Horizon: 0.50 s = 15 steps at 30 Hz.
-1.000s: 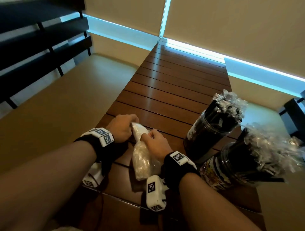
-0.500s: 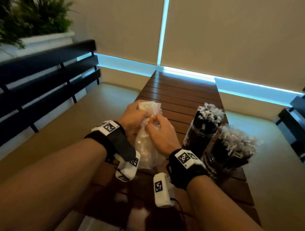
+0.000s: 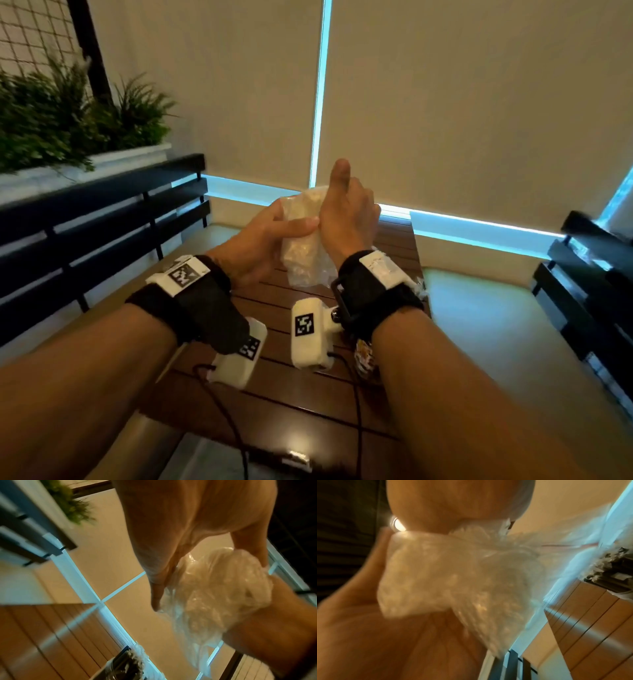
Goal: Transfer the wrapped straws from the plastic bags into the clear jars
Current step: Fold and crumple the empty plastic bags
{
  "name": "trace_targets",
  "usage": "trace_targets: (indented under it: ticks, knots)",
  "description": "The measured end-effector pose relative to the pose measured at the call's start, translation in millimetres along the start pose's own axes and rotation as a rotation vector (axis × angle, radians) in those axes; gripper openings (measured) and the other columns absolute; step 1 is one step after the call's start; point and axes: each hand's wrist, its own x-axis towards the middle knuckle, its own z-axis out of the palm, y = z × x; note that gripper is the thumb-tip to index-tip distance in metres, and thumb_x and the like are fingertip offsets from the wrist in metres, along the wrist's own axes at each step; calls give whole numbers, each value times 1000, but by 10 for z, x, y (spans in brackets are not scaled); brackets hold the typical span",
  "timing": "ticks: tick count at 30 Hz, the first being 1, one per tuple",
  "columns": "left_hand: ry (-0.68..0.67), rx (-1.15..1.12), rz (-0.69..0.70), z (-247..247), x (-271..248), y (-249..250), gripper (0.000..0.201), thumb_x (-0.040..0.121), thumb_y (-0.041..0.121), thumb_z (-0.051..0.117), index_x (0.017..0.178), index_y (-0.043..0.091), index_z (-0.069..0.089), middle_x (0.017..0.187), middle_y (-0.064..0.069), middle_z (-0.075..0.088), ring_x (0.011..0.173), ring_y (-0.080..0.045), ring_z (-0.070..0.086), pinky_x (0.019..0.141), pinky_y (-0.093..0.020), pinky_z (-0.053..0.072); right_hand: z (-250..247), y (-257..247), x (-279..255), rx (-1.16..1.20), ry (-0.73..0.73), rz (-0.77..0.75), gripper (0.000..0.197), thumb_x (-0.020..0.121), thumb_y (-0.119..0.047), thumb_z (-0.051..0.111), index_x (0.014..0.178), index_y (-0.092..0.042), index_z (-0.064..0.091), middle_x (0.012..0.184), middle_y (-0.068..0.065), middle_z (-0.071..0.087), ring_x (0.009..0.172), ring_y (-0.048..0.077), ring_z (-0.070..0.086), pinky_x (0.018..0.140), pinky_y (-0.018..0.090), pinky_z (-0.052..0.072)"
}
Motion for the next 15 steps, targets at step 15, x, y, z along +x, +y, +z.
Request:
trace_targets:
  ticks: [15]
  knots:
    - [263,558,14,497,49,229,61,71,30,67,131,24,54,131,-5,45,121,-17,47,101,-36,44,-837,116,-494,979,-515,474,45,91,-36,53,127,-10,59,112,22,64,81,29,67,64,37,53]
